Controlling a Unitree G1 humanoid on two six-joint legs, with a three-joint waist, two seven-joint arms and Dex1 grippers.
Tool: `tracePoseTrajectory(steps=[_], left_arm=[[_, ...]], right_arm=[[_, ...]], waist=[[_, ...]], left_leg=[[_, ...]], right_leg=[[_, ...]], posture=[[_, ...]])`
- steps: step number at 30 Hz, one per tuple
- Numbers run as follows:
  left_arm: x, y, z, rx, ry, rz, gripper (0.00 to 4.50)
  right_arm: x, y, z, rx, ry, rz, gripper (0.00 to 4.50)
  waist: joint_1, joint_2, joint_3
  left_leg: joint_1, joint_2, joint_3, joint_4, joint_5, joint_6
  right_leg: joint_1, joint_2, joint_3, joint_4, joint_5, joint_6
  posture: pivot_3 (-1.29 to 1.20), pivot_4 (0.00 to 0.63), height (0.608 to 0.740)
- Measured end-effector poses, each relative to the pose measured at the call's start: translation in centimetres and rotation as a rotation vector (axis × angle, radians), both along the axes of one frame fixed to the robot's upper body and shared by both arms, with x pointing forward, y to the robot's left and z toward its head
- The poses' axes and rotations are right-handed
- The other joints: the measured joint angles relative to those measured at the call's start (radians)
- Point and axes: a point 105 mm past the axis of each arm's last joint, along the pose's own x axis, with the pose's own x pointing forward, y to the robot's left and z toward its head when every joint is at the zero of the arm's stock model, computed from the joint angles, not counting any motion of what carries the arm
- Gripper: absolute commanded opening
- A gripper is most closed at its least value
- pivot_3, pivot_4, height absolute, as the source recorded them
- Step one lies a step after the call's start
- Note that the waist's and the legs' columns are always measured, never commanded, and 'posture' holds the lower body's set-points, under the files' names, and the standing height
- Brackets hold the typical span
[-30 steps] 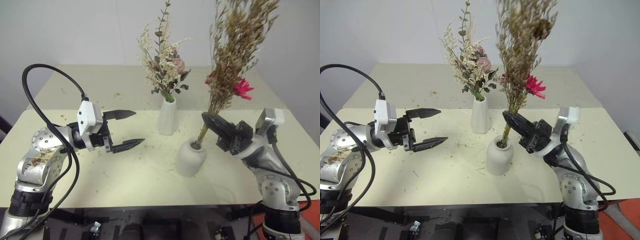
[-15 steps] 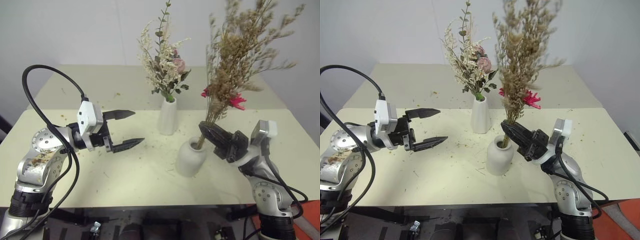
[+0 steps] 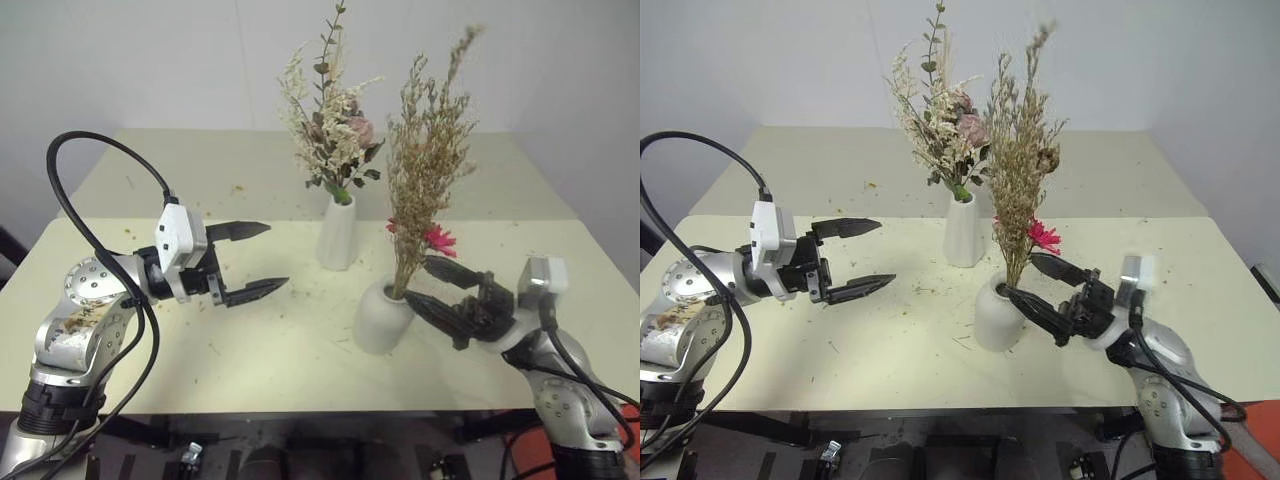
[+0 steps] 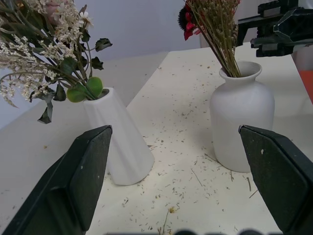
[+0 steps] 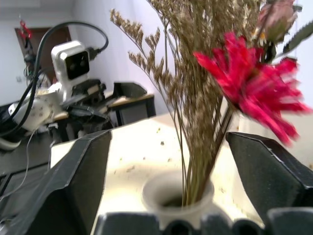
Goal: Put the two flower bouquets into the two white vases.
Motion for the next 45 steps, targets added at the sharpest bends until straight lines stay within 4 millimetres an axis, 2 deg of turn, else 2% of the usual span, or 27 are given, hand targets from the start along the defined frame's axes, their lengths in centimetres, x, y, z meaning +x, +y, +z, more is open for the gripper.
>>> tracePoseTrajectory(steps=[7, 13, 19, 29, 33, 41, 45], left_arm=[[0.0, 0.1, -0.2, 0.013, 0.003, 0.001, 4.50], [0.0, 0.2, -0.3, 0.018, 0.003, 0.002, 4.50], [-0.2, 2.0, -0.5, 0.043, 0.015, 0.062, 4.50], [-0.5, 5.2, -0.9, 0.084, 0.042, 0.169, 4.50], [-0.8, 7.0, -0.3, 0.108, 0.037, 0.231, 4.50], [-1.7, 9.4, 0.6, 0.128, 0.079, 0.299, 4.50], [-2.2, 9.9, -0.8, 0.132, 0.148, 0.317, 4.50]], right_arm=[[-1.3, -2.7, -0.3, -0.111, -0.015, -0.019, 4.45], [-0.4, -6.2, -0.5, -0.240, -0.024, -0.136, 4.45], [0.7, -9.6, 0.5, -0.387, -0.059, -0.205, 4.45], [2.7, -11.6, 2.8, -0.585, -0.100, -0.188, 4.45], [3.4, -12.7, 2.9, -0.663, -0.087, -0.209, 4.45], [2.8, -12.0, 0.8, -0.693, -0.042, -0.170, 4.45], [2.6, -11.8, -0.4, -0.684, -0.010, -0.189, 4.45]], waist=[[-0.005, 0.000, 0.000], [-0.001, 0.000, 0.000], [-0.006, 0.000, 0.000], [-0.004, 0.000, 0.000], [-0.004, 0.000, 0.000], [-0.002, 0.000, 0.000], [-0.002, 0.000, 0.000]], left_leg=[[0.008, 0.000, 0.000, 0.000, 0.000, 0.000], [0.008, 0.000, 0.000, 0.000, 0.000, 0.000], [0.009, 0.000, 0.001, -0.001, 0.000, 0.000], [0.009, 0.000, 0.001, -0.001, 0.000, 0.000], [0.009, 0.000, 0.002, -0.001, 0.000, 0.000], [0.008, 0.000, 0.003, -0.001, 0.000, 0.000], [0.009, 0.000, 0.003, -0.001, 0.000, 0.000]], right_leg=[[0.008, 0.000, 0.000, -0.001, -0.002, 0.002], [0.008, 0.000, 0.000, -0.001, -0.002, 0.002], [0.008, 0.000, 0.001, -0.001, -0.001, 0.001], [0.008, 0.000, 0.000, -0.002, -0.002, 0.001], [0.008, -0.001, 0.000, -0.002, -0.002, 0.001], [0.008, -0.002, 0.000, -0.002, -0.002, 0.001], [0.007, -0.002, 0.000, -0.001, -0.002, 0.001]], posture=[[0.00, 0.150, 0.740], [0.00, 0.150, 0.740], [0.00, 0.150, 0.740], [0.00, 0.150, 0.740], [0.00, 0.150, 0.740], [0.00, 0.150, 0.740], [0.00, 0.150, 0.740]])
